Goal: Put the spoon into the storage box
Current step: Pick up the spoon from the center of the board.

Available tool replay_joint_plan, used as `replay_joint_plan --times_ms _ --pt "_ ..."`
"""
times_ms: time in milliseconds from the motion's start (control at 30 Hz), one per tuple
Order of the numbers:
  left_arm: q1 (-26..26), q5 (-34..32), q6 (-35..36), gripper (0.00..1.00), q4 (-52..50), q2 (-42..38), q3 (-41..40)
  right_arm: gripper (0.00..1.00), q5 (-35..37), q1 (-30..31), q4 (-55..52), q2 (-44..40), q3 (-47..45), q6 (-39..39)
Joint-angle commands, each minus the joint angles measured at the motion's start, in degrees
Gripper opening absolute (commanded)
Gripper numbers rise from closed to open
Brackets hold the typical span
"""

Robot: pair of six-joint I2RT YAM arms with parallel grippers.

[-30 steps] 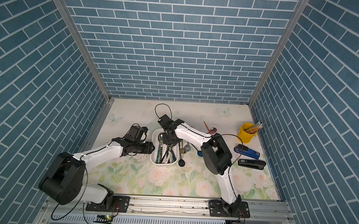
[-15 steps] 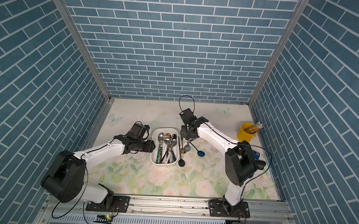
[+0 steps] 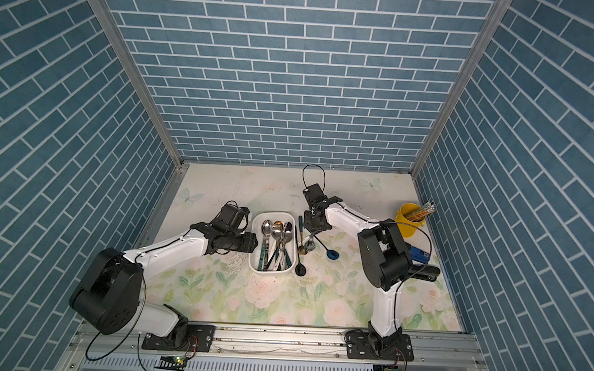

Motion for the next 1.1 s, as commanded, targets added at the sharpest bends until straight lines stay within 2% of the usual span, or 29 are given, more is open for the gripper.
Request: replay_joint_plan --times_ms 0,333,733,1067 --pt "-0.28 -1.00 0.30 0.60 -1.34 0.28 0.56 0.32 -0.24 -1.44 1.29 2.54 1.76 -0.81" --pt "-0.23 -1.44 0.65 0.61 -1.63 0.66 0.79 0.30 -2.54 -2.32 5.05 5.99 2.25 -1.09" --pt "-0.23 -1.14 0.74 0.61 -1.72 1.99 1.93 0.29 -0.98 -1.36 2.38 9.08 3.44 -2.28" --pt "-0.22 -1.44 0.82 0.61 -1.81 1.86 1.93 0.18 -1.00 -1.27 2.27 9.68 3.72 -2.62"
